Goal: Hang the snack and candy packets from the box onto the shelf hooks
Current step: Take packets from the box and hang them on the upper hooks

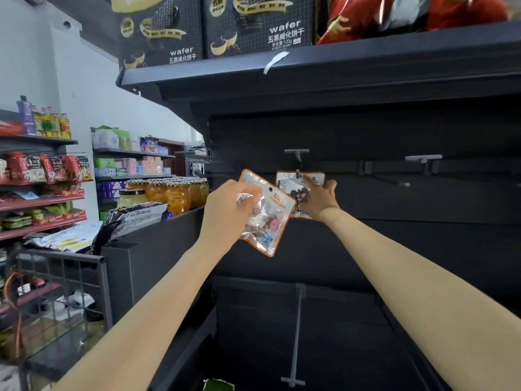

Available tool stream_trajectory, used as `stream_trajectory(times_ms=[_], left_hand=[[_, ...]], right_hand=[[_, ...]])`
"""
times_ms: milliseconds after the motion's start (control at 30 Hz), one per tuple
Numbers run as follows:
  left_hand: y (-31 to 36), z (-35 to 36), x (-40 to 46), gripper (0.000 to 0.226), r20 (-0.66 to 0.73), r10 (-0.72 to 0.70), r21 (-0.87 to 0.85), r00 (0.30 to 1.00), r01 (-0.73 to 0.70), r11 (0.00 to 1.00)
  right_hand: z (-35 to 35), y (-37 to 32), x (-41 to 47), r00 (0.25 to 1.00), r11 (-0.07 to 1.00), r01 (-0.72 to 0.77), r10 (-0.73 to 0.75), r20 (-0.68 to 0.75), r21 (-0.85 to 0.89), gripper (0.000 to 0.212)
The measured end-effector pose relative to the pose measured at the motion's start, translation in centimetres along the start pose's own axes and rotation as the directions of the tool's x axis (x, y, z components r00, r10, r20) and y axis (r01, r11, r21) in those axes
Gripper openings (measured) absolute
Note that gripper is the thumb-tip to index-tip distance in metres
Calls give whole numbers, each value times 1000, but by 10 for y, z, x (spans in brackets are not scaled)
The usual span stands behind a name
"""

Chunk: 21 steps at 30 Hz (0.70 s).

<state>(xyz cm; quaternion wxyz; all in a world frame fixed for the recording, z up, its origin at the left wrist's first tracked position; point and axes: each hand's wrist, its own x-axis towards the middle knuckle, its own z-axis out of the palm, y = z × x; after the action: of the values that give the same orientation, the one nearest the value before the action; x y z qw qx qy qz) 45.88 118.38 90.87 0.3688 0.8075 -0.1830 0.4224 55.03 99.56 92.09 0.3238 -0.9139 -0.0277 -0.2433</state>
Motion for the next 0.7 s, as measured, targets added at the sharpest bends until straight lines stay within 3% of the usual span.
stream_trajectory(times_ms=[100, 167, 300, 400, 567, 700], left_hand=[[3, -2, -3, 16, 35, 2, -56, 999, 0, 998], [5, -3, -6, 15, 54, 1, -126, 999, 6, 992], [19, -3, -14, 14, 40, 6, -339, 999, 8, 941], [34, 1, -17, 15, 4, 13, -500, 1000, -9, 866], [45, 17, -14, 23, -79, 9, -495, 997, -47, 868], [39, 31, -9, 29, -96, -43, -446, 994, -4, 895]], right_hand=[[-3, -3, -12, 995, 998, -18, 24, -96, 63, 52], [-10, -3, -30, 977, 967, 46, 9, -213, 252, 38], [-26, -7, -84, 944, 701, 244, -15, -329, 670, 21], [-34, -15, -114, 918, 554, 378, -117, -379, 742, 21], [-36, -27, -124, 860, 654, 485, -234, -454, 581, 33], [-33, -31, -115, 872, 741, 436, -209, -442, 511, 35]])
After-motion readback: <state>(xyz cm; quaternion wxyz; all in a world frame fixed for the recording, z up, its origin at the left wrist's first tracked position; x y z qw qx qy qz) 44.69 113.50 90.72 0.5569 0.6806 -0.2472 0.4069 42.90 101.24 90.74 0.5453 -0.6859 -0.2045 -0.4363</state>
